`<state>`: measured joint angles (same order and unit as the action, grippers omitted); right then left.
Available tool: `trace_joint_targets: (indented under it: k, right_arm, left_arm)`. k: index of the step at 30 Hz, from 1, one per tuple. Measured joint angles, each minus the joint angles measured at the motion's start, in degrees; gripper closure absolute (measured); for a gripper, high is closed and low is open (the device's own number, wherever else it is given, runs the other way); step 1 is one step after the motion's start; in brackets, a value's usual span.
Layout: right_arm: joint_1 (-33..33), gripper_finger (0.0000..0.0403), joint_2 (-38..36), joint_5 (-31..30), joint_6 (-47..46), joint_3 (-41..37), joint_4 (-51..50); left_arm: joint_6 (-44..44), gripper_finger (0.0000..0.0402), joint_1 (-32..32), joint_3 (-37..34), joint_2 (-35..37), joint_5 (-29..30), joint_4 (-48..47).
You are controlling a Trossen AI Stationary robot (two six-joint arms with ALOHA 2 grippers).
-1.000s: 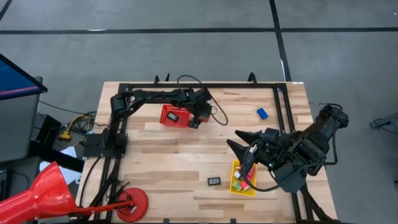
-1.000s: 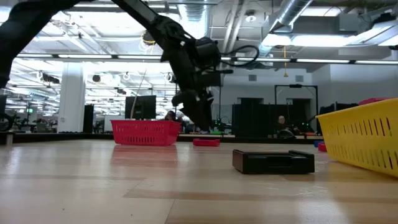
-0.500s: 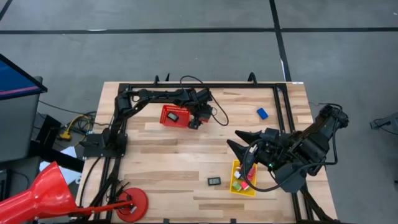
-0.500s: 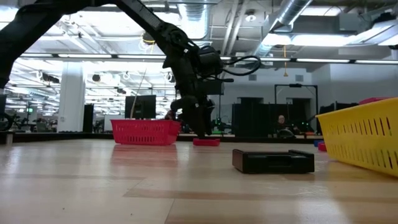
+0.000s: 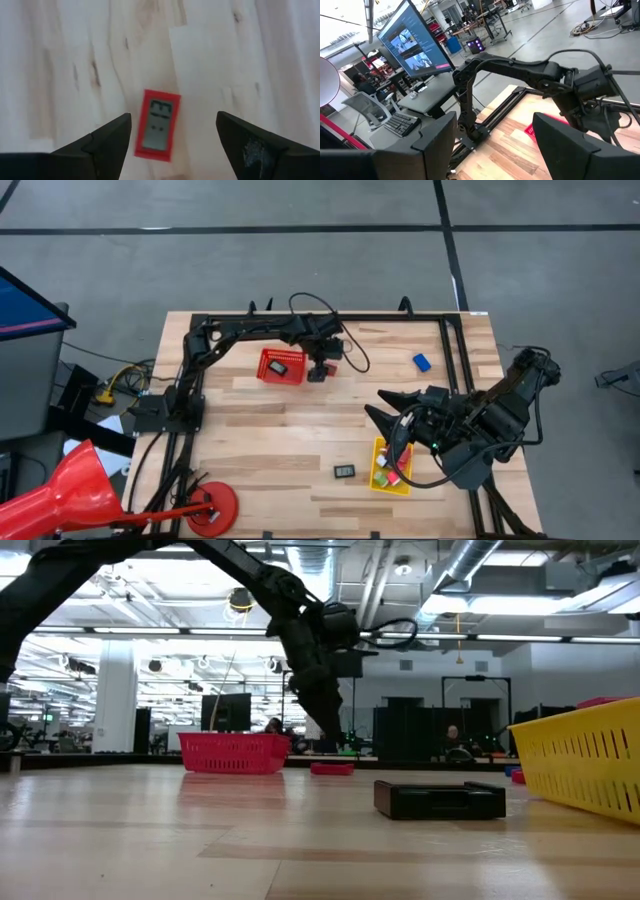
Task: Pick & Place Office items
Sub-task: Put the top left red digital clock into the red basket
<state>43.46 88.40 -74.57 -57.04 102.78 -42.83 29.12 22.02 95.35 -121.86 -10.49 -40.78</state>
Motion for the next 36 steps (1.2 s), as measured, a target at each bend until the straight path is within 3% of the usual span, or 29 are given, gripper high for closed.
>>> trace_joint_targets:
  k: [5,13,20,29,36]
  right_arm:
    - [0.00,0.0147,0.00,-0.01,0.00,0.00,0.02]
    - [0.00,0.0147,0.00,0.01,-0.03,0.00,0.37]
    - [0.00,0.0147,0.00,-0.01,-0.48,0.00,0.41]
    - [0.02,0.0147,0.00,-0.01,0.10,0.00,0.02]
    - [1.35,0.0147,0.00,-0.04,0.44,0.00,0.00]
  left_arm:
    - [-2.62,0.0136,0.64,0.29,-1.14,-1.83,-2.04]
    - [-2.75,0.0156,-0.46,3.95,-6.49,3.44,-3.79]
    - [-4.26,0.0160,-1.20,5.33,-6.84,2.55,-3.65]
    - [-6.12,0.0160,-5.65,5.25,-6.84,-0.05,-4.98]
    - [-5.66,0.0160,-9.86,5.34,-6.75,1.70,-1.46]
